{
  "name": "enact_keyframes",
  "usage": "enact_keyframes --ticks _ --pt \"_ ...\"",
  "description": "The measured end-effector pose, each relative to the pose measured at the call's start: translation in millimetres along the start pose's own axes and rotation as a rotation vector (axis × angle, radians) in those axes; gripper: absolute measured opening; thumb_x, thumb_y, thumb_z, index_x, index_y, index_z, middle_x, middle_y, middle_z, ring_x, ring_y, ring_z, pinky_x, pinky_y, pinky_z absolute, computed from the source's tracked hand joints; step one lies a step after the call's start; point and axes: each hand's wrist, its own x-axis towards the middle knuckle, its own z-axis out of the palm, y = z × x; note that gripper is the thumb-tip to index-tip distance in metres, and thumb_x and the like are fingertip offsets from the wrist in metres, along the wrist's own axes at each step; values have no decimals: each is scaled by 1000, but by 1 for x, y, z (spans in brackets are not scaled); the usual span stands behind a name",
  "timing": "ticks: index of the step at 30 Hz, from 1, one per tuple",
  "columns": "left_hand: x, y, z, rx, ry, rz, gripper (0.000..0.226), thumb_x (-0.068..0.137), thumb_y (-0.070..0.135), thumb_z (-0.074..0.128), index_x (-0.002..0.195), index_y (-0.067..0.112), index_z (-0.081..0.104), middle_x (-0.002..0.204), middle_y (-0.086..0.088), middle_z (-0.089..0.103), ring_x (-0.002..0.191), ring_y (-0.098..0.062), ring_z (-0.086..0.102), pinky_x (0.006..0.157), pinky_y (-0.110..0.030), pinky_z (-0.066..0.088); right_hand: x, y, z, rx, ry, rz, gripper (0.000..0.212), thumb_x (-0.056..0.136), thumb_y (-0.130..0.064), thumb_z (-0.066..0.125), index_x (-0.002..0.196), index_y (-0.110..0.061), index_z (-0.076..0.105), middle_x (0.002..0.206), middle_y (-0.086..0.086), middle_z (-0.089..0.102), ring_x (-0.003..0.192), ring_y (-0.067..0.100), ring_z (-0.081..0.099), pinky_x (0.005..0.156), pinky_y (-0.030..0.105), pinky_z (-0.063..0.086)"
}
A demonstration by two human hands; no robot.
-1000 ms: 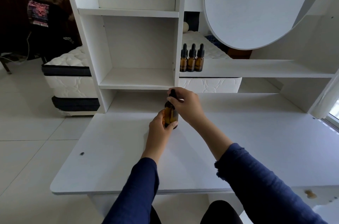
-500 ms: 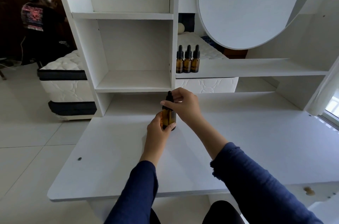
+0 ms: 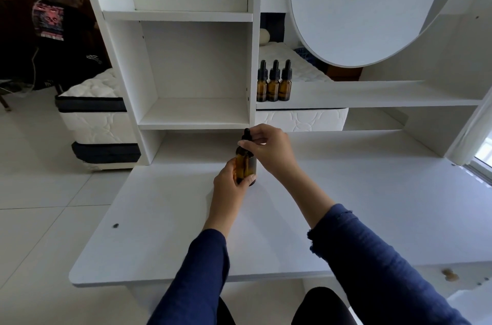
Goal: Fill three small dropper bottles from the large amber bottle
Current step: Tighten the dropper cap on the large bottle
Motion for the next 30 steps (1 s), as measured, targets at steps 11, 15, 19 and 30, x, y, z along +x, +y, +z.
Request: enact_keyframes --ticks 11,15,19,30 --pt "1 -4 2 159 -21 25 38 88 27 63 122 15 52 108 -2 65 97 -17 61 78 -23 45 5 -3 6 -238 16 32 36 76 -35 74 102 -15 60 96 3 67 86 19 63 78 38 58" --pt "-1 -14 -1 487 -170 45 43 97 33 43 131 7 42 127 -14 54 122 -30 48 97 -37 41 4 -3 5 -264 19 22 37 77 -35 73 104 -14 60 98 5 67 88 22 63 77 41 57" --pt "-5 -21 -7 790 -270 125 47 102 26 24 144 6 27 155 -13 22 146 -24 10 118 -39 2 5 -2 2 -254 37 6 35 78 -32 72 105 -12 61 100 8 67 89 24 63 78 42 57" --pt "-5 -26 -5 792 -276 95 50 103 26 18 148 5 13 159 -10 10 147 -19 4 118 -30 -2 23 9 4 -248 83 -1 28 83 -28 67 104 -11 63 100 9 67 89 25 62 79 43 56"
